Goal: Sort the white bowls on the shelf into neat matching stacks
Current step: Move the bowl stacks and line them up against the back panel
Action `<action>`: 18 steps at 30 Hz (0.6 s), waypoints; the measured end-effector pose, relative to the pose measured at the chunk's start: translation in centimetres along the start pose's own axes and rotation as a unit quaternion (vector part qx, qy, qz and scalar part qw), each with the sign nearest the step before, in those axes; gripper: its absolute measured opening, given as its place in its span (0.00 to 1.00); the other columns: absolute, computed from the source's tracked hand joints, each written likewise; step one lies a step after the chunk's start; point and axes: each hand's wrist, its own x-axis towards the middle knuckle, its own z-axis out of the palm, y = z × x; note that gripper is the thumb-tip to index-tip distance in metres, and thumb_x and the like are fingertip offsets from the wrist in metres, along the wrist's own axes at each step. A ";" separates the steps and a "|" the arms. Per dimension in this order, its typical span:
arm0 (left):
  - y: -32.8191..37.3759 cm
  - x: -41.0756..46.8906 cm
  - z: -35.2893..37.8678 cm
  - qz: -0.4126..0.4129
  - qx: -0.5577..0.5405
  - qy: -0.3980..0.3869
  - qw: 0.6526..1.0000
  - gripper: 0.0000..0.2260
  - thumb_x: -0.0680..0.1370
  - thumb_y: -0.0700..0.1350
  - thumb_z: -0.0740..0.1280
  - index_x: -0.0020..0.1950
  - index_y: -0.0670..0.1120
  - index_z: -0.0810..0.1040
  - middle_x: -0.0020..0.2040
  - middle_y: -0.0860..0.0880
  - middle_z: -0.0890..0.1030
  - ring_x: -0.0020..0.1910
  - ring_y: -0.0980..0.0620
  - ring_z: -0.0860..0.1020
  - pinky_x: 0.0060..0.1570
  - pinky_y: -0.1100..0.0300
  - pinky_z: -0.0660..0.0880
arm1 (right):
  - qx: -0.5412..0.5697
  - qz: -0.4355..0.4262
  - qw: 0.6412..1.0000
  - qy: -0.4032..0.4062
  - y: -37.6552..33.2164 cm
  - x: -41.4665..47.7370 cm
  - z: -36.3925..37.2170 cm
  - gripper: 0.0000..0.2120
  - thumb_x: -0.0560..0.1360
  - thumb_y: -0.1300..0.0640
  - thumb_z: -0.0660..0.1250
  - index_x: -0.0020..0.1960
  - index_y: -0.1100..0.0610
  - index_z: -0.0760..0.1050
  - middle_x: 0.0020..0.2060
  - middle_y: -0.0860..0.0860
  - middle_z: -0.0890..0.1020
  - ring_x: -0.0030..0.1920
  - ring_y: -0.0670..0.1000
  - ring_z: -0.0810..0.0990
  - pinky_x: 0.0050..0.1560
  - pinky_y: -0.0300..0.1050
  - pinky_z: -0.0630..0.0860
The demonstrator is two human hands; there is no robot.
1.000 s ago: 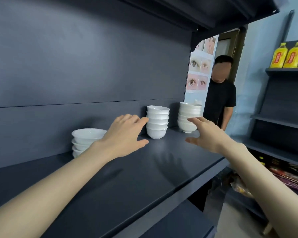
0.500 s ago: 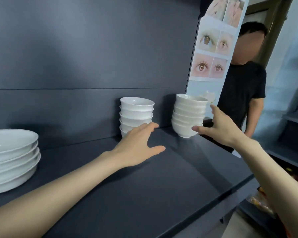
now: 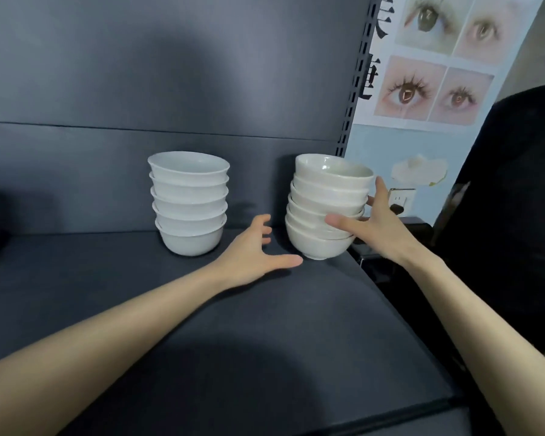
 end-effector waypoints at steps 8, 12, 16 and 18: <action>0.7 3.1 2.7 -0.016 -0.082 -0.002 0.996 0.51 0.65 0.47 0.80 0.77 0.50 0.48 0.68 0.54 0.69 0.64 0.57 0.71 0.64 0.60 0.69 | 0.099 -0.053 0.993 -0.037 1.8 2.5 -0.4 0.62 0.58 0.43 0.81 0.78 0.48 0.42 0.58 0.33 0.72 0.54 0.30 0.75 0.60 0.41 0.74; 0.9 4.1 3.4 -0.008 -0.119 -0.001 0.993 0.49 0.64 0.45 0.80 0.75 0.50 0.53 0.59 0.63 0.72 0.60 0.62 0.74 0.54 0.69 0.73 | 0.123 -0.077 0.989 -0.038 2.6 3.4 -0.1 0.46 0.65 0.56 0.77 0.75 0.52 0.53 0.56 0.36 0.73 0.45 0.24 0.74 0.43 0.24 0.73; 0.4 4.5 3.8 -0.008 -0.124 0.014 0.992 0.46 0.60 0.47 0.82 0.72 0.47 0.61 0.62 0.59 0.75 0.60 0.60 0.76 0.56 0.65 0.75 | 0.122 -0.079 0.989 -0.025 2.9 3.9 0.1 0.46 0.59 0.49 0.78 0.71 0.51 0.59 0.55 0.36 0.75 0.49 0.28 0.75 0.44 0.25 0.73; 0.1 4.7 3.7 -0.008 -0.129 0.023 0.991 0.41 0.62 0.43 0.81 0.70 0.46 0.64 0.62 0.56 0.76 0.60 0.57 0.77 0.56 0.64 0.75 | 0.127 -0.077 0.989 -0.020 2.9 3.9 0.1 0.48 0.55 0.46 0.78 0.70 0.51 0.61 0.54 0.37 0.76 0.51 0.30 0.75 0.46 0.27 0.74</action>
